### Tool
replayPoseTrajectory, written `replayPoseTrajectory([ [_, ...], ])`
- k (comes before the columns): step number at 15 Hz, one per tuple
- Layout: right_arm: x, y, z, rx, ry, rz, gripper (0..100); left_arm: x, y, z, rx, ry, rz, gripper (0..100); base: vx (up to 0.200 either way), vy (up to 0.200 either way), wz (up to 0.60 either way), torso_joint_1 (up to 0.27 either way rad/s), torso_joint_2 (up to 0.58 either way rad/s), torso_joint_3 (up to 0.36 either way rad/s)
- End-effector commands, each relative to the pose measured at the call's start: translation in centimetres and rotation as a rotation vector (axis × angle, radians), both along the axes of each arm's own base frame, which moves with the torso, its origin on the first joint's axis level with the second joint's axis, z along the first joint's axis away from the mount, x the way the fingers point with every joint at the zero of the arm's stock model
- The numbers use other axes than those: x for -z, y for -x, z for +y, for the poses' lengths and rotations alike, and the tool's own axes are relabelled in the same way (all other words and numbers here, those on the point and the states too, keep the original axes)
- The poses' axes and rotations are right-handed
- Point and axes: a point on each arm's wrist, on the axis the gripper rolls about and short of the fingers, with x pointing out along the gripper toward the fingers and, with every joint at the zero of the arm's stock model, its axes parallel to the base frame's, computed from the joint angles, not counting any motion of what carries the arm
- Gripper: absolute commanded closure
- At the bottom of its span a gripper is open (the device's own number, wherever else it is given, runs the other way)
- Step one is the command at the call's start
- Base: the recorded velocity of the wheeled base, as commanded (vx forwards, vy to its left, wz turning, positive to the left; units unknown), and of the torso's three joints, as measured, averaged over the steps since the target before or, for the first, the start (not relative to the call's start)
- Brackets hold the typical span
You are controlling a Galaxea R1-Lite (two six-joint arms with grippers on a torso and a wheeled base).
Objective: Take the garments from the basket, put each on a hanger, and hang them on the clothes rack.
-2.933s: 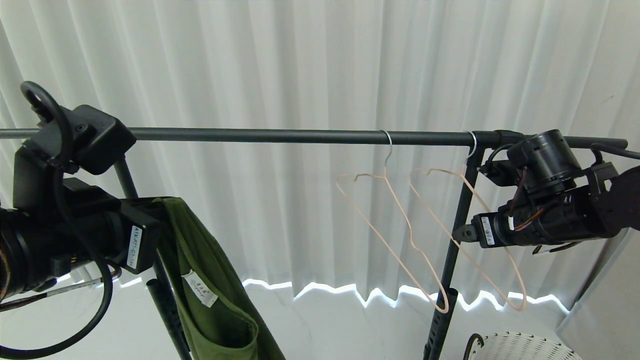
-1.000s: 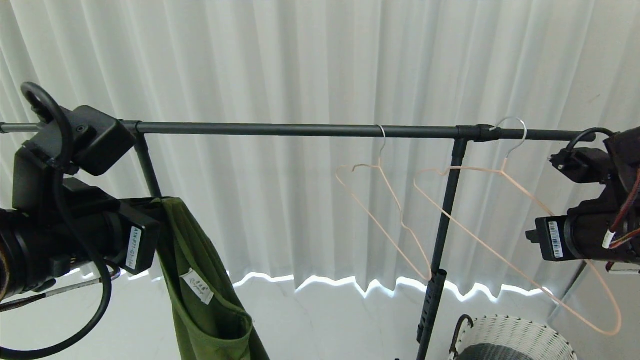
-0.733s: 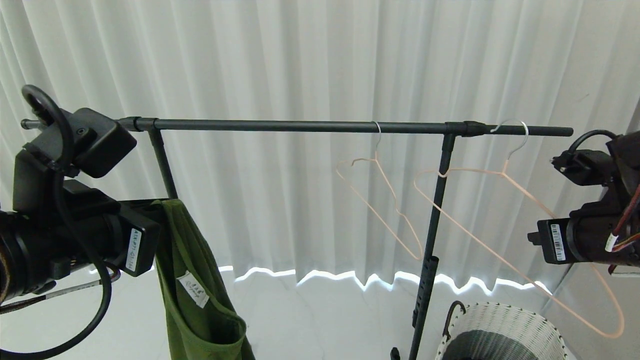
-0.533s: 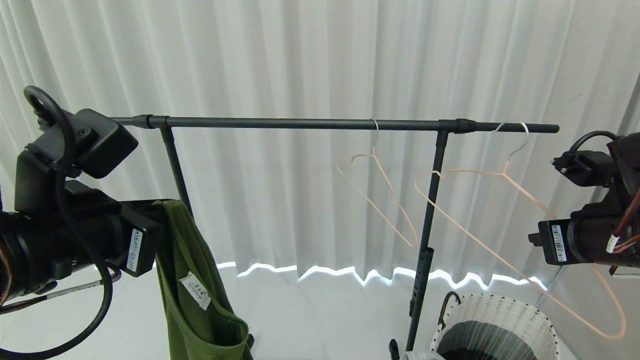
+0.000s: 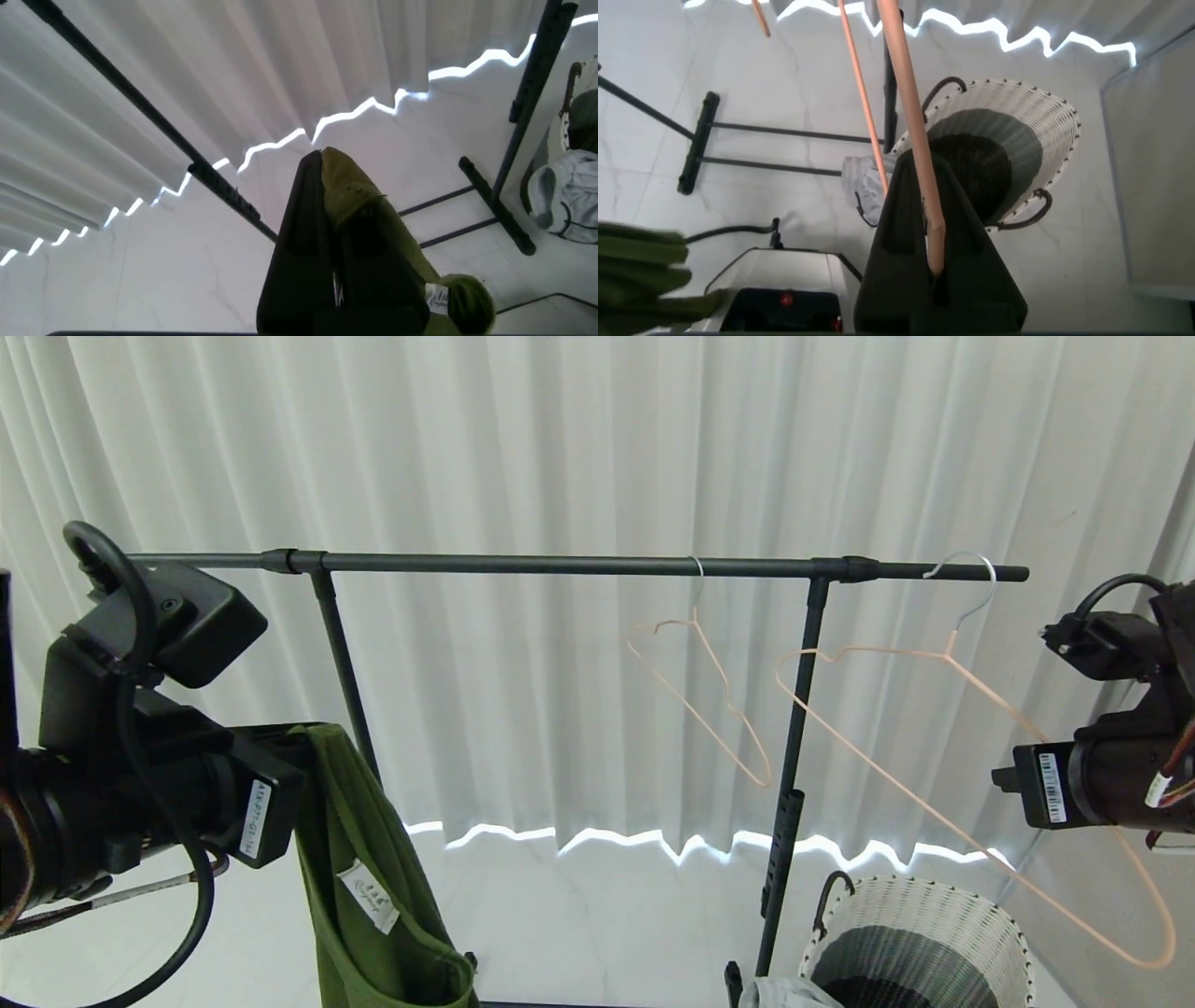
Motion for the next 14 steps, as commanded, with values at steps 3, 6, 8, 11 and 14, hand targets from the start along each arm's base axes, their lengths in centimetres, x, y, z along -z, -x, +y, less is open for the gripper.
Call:
replayPoseTrajectory([
  [3, -0.3, 0.1, 0.0, -0.002, -0.006, -0.012, 100, 0.1, -0.1, 0.0, 0.0, -0.003, 0.004, 100, 0.0, 0.2, 0.0, -0.001, 0.0, 0.004],
  [6, -0.7, 0.3, -0.1, -0.003, -0.019, -0.035, 100, 0.1, -0.1, 0.0, 0.0, -0.003, 0.006, 100, 0.0, 0.2, 0.0, 0.007, 0.0, 0.001],
  [8, -1.1, 0.6, 0.1, -0.022, -0.029, -0.054, 100, 0.2, -0.1, -0.1, 0.0, -0.004, 0.007, 100, 0.0, 0.2, 0.0, 0.002, 0.0, 0.002],
  [11, -1.4, 1.3, 1.1, -0.083, -0.04, -0.069, 100, 0.2, -0.2, -0.1, 0.0, -0.005, 0.01, 100, 0.0, 0.2, 0.0, 0.002, 0.0, 0.002],
  [14, -1.2, 2.2, 2.9, -0.186, -0.053, -0.073, 100, 0.2, -0.1, -0.1, 0.001, -0.005, 0.01, 100, 0.0, 0.0, 0.0, 0.0, 0.0, 0.0],
])
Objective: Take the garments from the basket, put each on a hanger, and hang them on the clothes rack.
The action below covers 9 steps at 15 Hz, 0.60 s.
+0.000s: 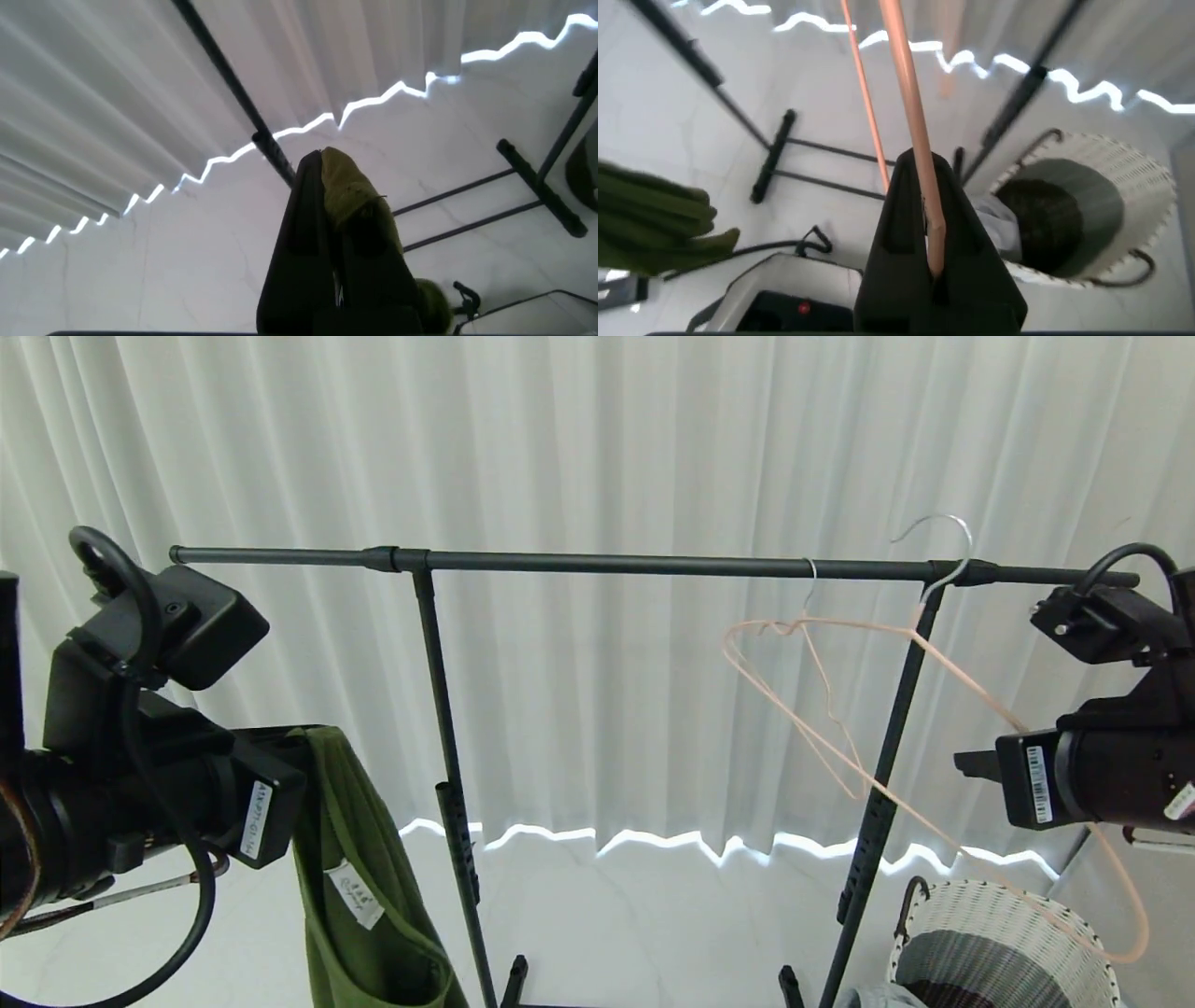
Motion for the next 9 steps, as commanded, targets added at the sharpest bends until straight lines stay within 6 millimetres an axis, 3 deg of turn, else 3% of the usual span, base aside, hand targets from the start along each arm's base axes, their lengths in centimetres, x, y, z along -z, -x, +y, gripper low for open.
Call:
replayPoseTrajectory([
  [1, 0.2, 1.0, 1.4, -0.082, -0.002, 0.004, 100, 0.2, 0.0, 0.0, 0.002, -0.003, 0.007, 100, 0.0, 0.0, 0.0, 0.0, 0.0, 0.0],
  [4, 0.7, 2.7, 3.2, -0.206, 0.01, 0.018, 100, 0.5, 0.1, -0.1, 0.024, -0.036, 0.01, 100, 0.0, 0.0, 0.0, 0.0, 0.0, 0.0],
  [6, 1.7, 4.9, 4.7, -0.33, 0.025, 0.049, 100, 0.8, -0.3, -0.3, 0.036, -0.081, 0.016, 100, 0.0, 0.0, 0.0, 0.0, 0.0, 0.0],
  [9, 2.2, 8.1, 6.3, -0.471, -0.007, 0.088, 100, 1.7, -1.6, -0.6, -0.1, -0.164, 0.042, 100, 0.0, 0.0, 0.0, 0.0, 0.0, 0.0],
])
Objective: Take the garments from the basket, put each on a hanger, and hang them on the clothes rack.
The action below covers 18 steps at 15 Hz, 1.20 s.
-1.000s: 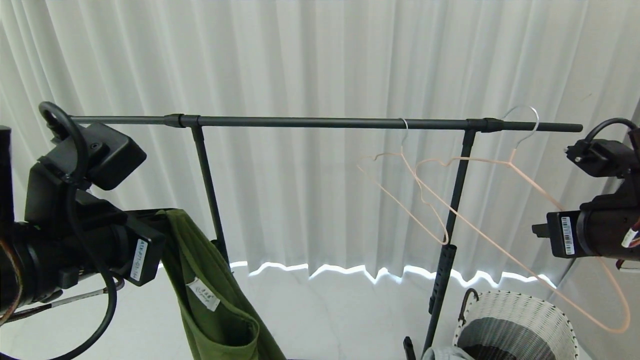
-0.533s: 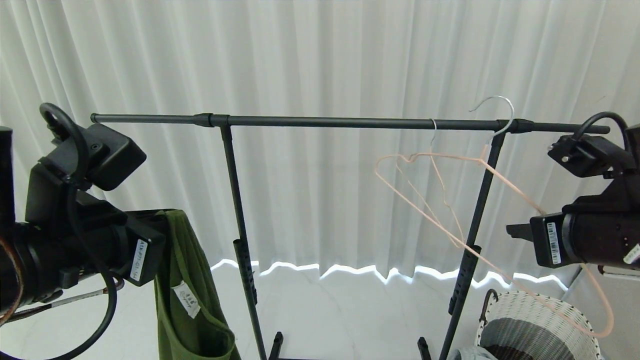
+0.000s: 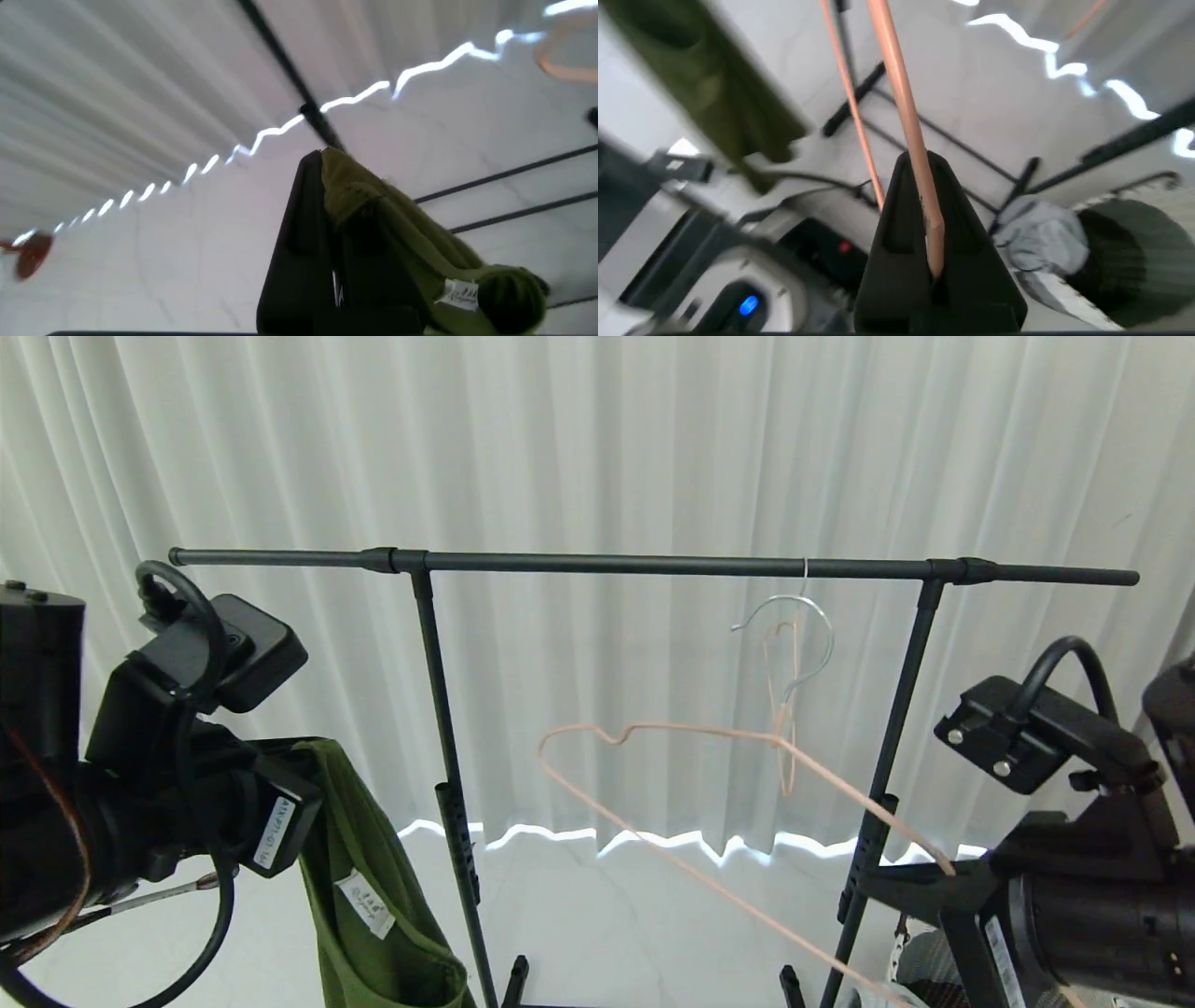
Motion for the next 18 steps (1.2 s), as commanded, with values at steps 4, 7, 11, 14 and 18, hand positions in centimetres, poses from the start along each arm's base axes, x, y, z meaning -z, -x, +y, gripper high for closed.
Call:
replayPoseTrajectory([
  [4, 0.3, 3.9, 1.9, -0.189, -0.026, 0.029, 100, 0.5, -1.6, -1.0, -0.085, 0.013, 0.023, 100, 0.0, 0.0, 0.0, 0.0, 0.0, 0.0],
  [7, 0.3, 3.9, 3.1, -0.207, -0.063, 0.012, 100, 0.0, -1.4, -2.8, -0.084, 0.173, 0.028, 100, 0.0, 0.0, 0.0, 0.0, 0.0, 0.0],
  [11, 0.9, 3.4, 3.5, -0.184, -0.042, 0.02, 100, 0.0, -1.4, -3.1, -0.079, 0.195, 0.031, 100, 0.0, 0.0, 0.0, 0.0, 0.0, 0.0],
  [14, 1.0, 2.7, 4.2, -0.163, -0.07, 0.005, 100, 0.0, -1.3, -3.3, -0.069, 0.197, 0.032, 100, 0.0, 0.0, 0.0, 0.0, 0.0, 0.0],
  [18, 1.4, 2.3, 5.4, -0.153, -0.078, -0.002, 100, 0.1, -1.4, -3.6, -0.068, 0.214, 0.041, 100, 0.0, 0.0, 0.0, 0.0, 0.0, 0.0],
])
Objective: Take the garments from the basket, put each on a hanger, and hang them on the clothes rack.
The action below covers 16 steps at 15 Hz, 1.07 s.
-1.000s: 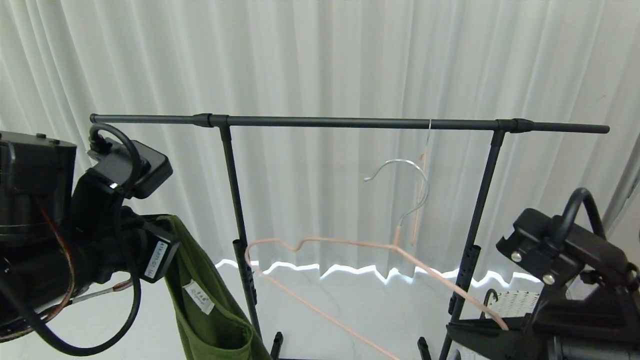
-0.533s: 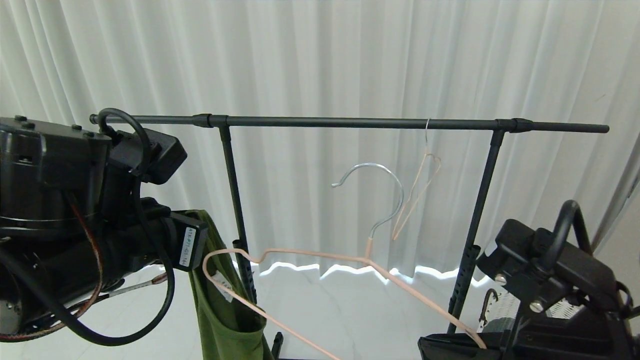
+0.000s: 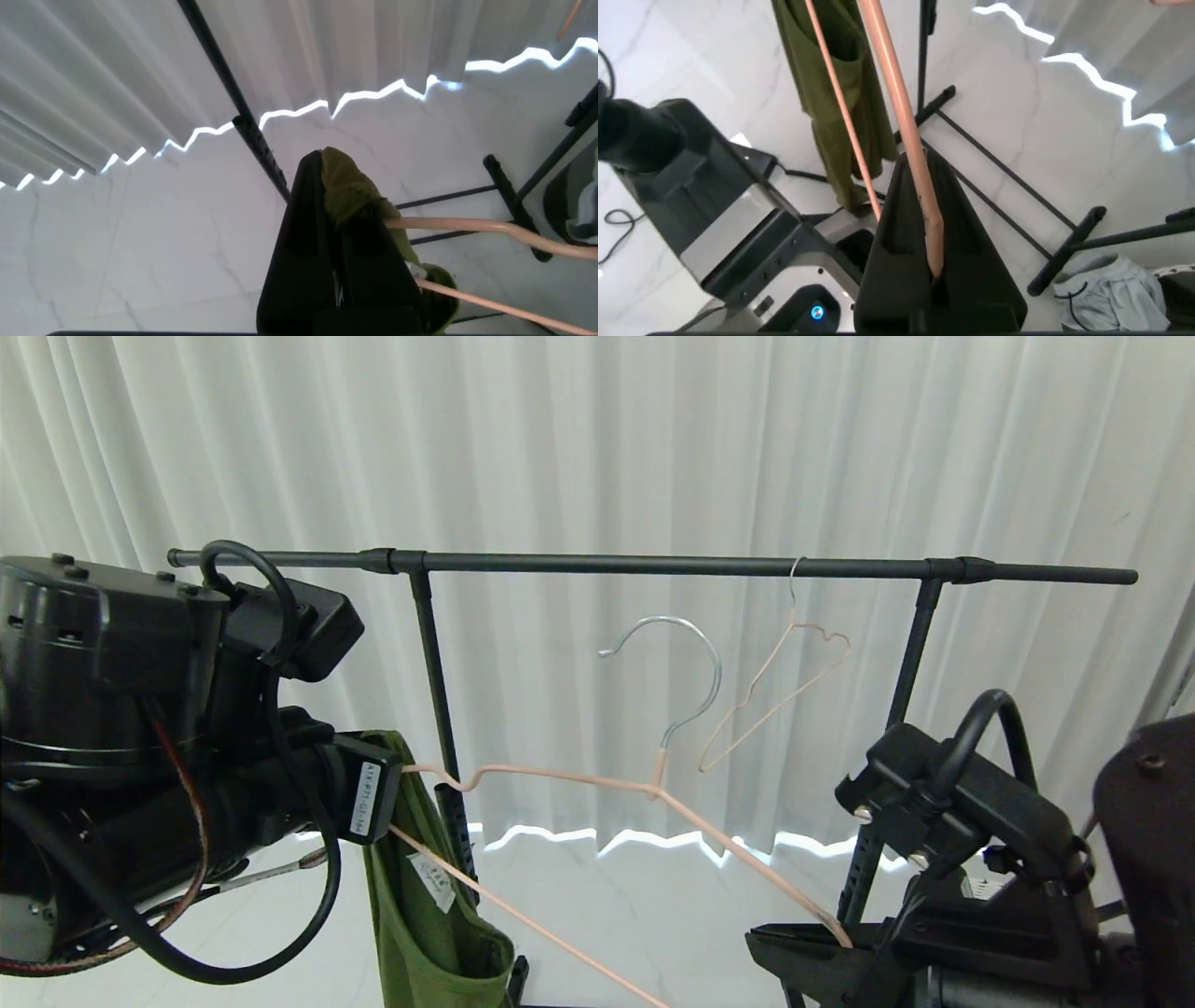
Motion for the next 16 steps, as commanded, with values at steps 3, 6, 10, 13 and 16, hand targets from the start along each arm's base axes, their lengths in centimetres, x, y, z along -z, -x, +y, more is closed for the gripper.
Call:
replayPoseTrajectory([
  [3, 1.8, -0.9, 2.4, 0.073, 0.02, 0.01, 100, 0.1, 0.2, -0.4, 0.007, 0.024, 0.006, 100, 0.0, 0.0, 0.0, 0.0, 0.0, 0.0],
  [6, 2.7, -1.5, 4.1, 0.099, -0.004, 0.001, 100, 0.1, 0.4, -0.9, 0.025, 0.034, 0.007, 100, 0.0, 0.0, 0.0, 0.0, 0.0, 0.0],
  [10, 3.5, -1.9, 5.8, 0.095, 0.006, 0.006, 100, -0.5, 0.6, -1.5, 0.035, 0.08, -0.001, 100, 0.0, 0.0, 0.0, 0.0, 0.0, 0.0],
  [13, 4.1, -2.0, 6.8, 0.097, 0.018, 0.021, 100, -1.1, 0.4, -1.9, 0.024, 0.131, -0.011, 100, 0.0, 0.0, 0.0, 0.0, 0.0, 0.0],
  [16, 4.0, -2.1, 5.9, 0.149, 0.027, 0.006, 100, -0.8, -0.4, -0.8, -0.062, 0.103, -0.009, 100, 0.0, 0.0, 0.0, 0.0, 0.0, 0.0],
])
